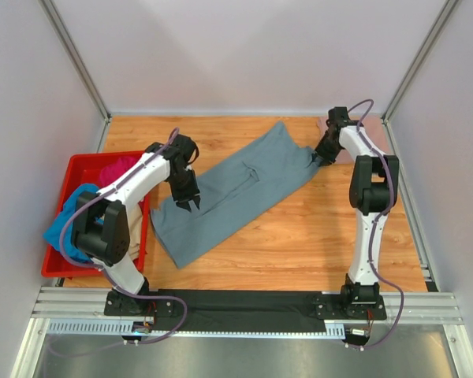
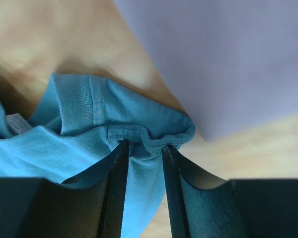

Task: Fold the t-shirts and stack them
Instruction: Fold the tshirt

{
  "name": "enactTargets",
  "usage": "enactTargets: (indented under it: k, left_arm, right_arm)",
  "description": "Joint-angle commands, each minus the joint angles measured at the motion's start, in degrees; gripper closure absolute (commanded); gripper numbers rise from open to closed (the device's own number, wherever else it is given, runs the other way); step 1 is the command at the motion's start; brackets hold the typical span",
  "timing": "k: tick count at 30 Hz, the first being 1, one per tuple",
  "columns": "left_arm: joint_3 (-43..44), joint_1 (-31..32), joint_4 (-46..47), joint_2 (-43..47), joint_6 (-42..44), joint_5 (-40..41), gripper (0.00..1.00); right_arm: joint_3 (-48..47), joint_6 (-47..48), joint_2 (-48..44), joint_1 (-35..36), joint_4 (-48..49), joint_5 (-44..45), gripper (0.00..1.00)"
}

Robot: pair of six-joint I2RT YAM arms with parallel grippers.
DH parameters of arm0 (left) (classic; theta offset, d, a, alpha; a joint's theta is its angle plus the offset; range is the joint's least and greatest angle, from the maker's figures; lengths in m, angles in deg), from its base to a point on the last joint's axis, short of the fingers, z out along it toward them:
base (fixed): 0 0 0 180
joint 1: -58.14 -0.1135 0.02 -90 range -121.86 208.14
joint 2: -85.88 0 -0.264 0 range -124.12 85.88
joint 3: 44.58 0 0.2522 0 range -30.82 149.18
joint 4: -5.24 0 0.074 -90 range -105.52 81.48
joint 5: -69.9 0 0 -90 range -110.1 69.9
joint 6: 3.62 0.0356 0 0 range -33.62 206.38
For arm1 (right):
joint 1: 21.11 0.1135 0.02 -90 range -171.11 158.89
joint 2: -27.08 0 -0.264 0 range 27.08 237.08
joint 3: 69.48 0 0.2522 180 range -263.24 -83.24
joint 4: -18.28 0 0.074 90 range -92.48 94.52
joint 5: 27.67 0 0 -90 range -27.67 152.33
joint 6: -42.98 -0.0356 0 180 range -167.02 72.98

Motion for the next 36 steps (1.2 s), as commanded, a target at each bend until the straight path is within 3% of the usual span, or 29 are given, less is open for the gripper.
enactTargets:
  k: [1,9,12,17,21,25,27,32,36]
  left_arm:
    - [0.2,1.9,-1.4,0.3,3.4,0.8,0.62]
    - [-2.1,8.4,2.9,-4.8,8.2,1.7,0.63]
    - [-2.3,9.2,4.4,-8.1,8.7,1.3,0.64]
    - [-1.0,9.2,3.2,-14.4,8.8,1.0,0.66]
    - [-2.4,9.3,6.0,-15.5,7.8,-3.5,0.66]
    - [-3.4,9.8,6.6,-16.0,7.1,-6.4,0.66]
    - [-4.7,10.4,7.4,-15.8,6.0,-7.7,0.66]
    - [-7.5,12.4,8.8,-15.2,2.5,-10.1,0.66]
    - [-8.9,13.7,7.7,-11.8,1.2,-10.7,0.65]
  right_arm:
    - [-6.4,2.4,6.6,0.1,6.1,-7.5,0.64]
    - [-32.4,2.3,20.1,-0.7,3.8,-13.6,0.61]
    - [-32.7,1.1,17.8,-2.5,4.7,-14.3,0.59]
    - [-23.3,4.1,5.6,-3.1,5.8,-15.9,0.56]
    - [-14.3,4.1,-6.4,-3.1,2.6,-12.3,0.55]
    - [-2.2,1.5,-18.1,-3.3,0.0,-10.6,0.54]
    - [9.0,0.5,-25.8,-3.3,-0.5,-10.8,0.54]
    - [23.0,0.3,-34.6,-3.3,1.7,-11.6,0.53]
    - [28.2,-1.0,-36.6,-3.3,6.8,-15.4,0.50]
